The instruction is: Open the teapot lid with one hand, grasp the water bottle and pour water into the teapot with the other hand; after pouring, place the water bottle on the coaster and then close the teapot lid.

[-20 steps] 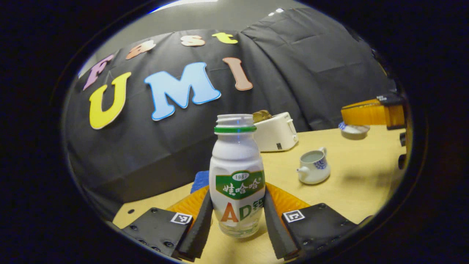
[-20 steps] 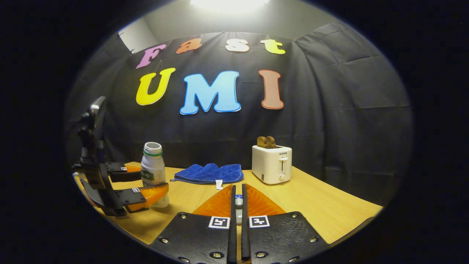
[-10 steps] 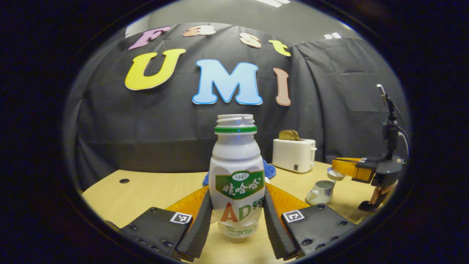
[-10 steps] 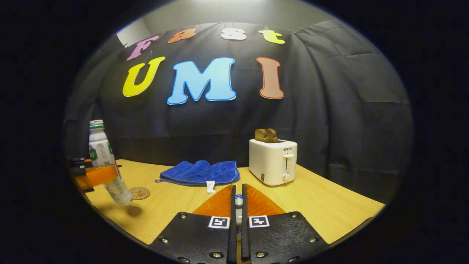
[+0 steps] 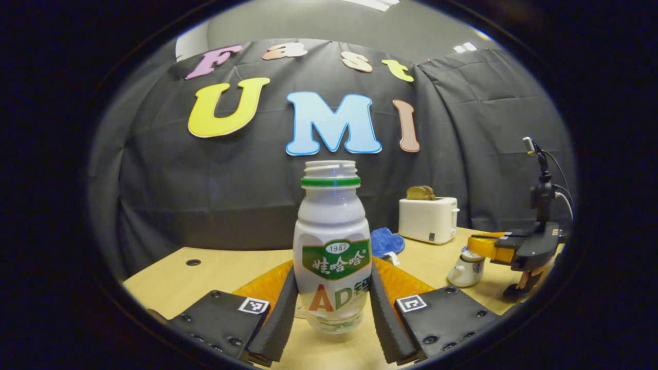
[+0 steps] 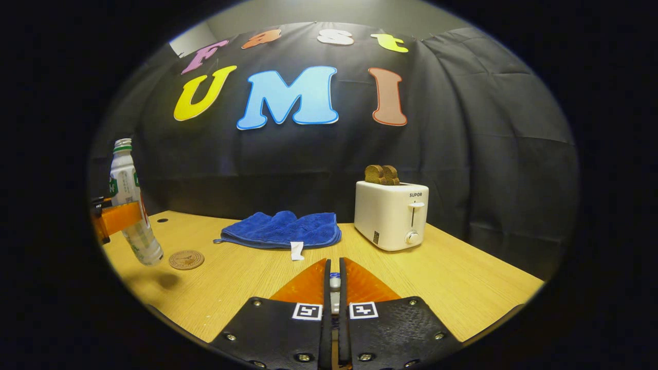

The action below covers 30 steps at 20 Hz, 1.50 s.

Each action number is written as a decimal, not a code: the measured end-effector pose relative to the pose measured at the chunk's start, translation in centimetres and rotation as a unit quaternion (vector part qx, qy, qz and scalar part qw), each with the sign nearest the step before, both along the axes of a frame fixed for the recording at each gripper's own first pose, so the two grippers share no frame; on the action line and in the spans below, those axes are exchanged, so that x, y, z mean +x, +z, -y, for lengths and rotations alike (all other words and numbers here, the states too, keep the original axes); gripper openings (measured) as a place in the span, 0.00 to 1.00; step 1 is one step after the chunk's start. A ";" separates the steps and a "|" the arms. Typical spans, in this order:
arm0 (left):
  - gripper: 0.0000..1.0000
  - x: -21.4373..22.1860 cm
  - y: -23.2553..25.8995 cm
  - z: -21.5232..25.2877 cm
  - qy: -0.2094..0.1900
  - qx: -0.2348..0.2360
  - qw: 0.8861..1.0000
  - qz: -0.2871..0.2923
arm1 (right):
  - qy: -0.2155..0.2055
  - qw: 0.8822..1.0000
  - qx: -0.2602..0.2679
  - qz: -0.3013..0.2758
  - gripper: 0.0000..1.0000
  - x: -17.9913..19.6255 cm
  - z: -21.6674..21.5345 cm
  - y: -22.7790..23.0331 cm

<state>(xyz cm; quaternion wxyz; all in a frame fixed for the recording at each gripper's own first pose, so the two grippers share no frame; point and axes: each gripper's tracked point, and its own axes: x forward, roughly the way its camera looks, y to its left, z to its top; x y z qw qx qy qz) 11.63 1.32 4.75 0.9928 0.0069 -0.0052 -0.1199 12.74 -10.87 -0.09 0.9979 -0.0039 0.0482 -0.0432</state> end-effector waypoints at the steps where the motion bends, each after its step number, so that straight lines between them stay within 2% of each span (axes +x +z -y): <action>1: 0.80 0.1 0.2 -0.2 0.001 0.005 1.000 0.002 | 0.001 1.000 0.002 -0.007 0.05 0.1 -0.1 -0.4; 6: 0.80 0.4 0.6 -0.7 0.007 0.013 1.000 0.007 | 0.003 1.000 0.005 -0.009 0.06 0.1 -0.3 -0.7; 8: 0.80 0.6 0.1 -0.3 0.004 0.003 1.000 -0.002 | 0.007 1.000 0.001 -0.007 0.12 -0.2 -0.4 -0.6; 9: 0.70 0.7 -0.3 -0.1 0.003 -0.003 1.000 -0.008 | 0.009 1.000 0.001 -0.003 0.19 -0.3 -0.7 -0.3; 11: 0.80 0.8 -1.0 -0.2 0.004 -0.016 1.000 -0.017 | 0.010 1.000 0.001 0.013 0.27 -1.2 -0.8 0.7; 12: 0.75 1.0 -1.2 -0.3 0.007 -0.019 1.000 -0.020 | 0.005 1.000 0.000 0.022 0.28 -2.0 -0.7 1.3; 14: 0.75 1.9 -1.0 -1.1 0.014 -0.027 0.999 -0.024 | 0.017 0.999 0.003 0.044 0.29 -3.9 -1.8 2.7; 15: 0.75 2.4 -0.8 -1.6 0.016 -0.033 0.999 -0.026 | 0.023 0.998 0.002 0.052 0.57 -4.9 -2.4 2.8; 17: 0.75 3.8 -0.7 -2.1 0.016 -0.034 0.999 -0.028 | 0.031 0.997 -0.010 0.067 0.70 -7.0 -3.5 3.0; 18: 0.80 4.7 -0.6 -2.6 0.020 -0.028 0.999 -0.023 | 0.035 0.997 -0.016 0.069 0.70 -7.9 -4.1 2.6; 19: 0.70 5.6 -0.6 -3.0 0.025 -0.022 0.999 -0.019 | 0.042 0.996 -0.018 0.072 0.71 -8.6 -4.8 2.3; 20: 0.70 6.4 -0.8 -3.4 0.029 -0.022 0.999 -0.022 | 0.052 0.996 -0.020 0.076 0.70 -9.2 -5.4 2.2; 21: 0.75 7.1 -0.8 -3.5 0.030 -0.029 0.999 -0.023 | 0.060 0.994 -0.025 0.085 0.70 -9.5 -6.0 2.5; 22: 0.75 7.8 -1.0 -3.3 0.028 -0.037 0.999 -0.023 | 0.061 0.993 -0.034 0.092 0.70 -9.6 -6.1 2.8; 23: 0.80 8.4 -1.3 -3.2 0.028 -0.037 0.999 -0.023 | 0.061 0.993 -0.040 0.093 0.70 -9.5 -6.1 2.6; 24: 0.75 9.1 -2.0 -3.2 0.033 -0.031 0.999 -0.023 | 0.066 0.993 -0.042 0.089 0.70 -9.5 -6.4 2.3; 25: 0.80 9.8 -2.7 -3.2 0.035 -0.025 0.999 -0.026 | 0.069 0.993 -0.043 0.086 0.70 -9.4 -6.6 2.1; 30: 0.80 11.4 -4.9 -2.6 0.033 -0.013 0.999 -0.038 | 0.067 0.995 -0.021 0.076 0.70 -9.2 -5.9 1.9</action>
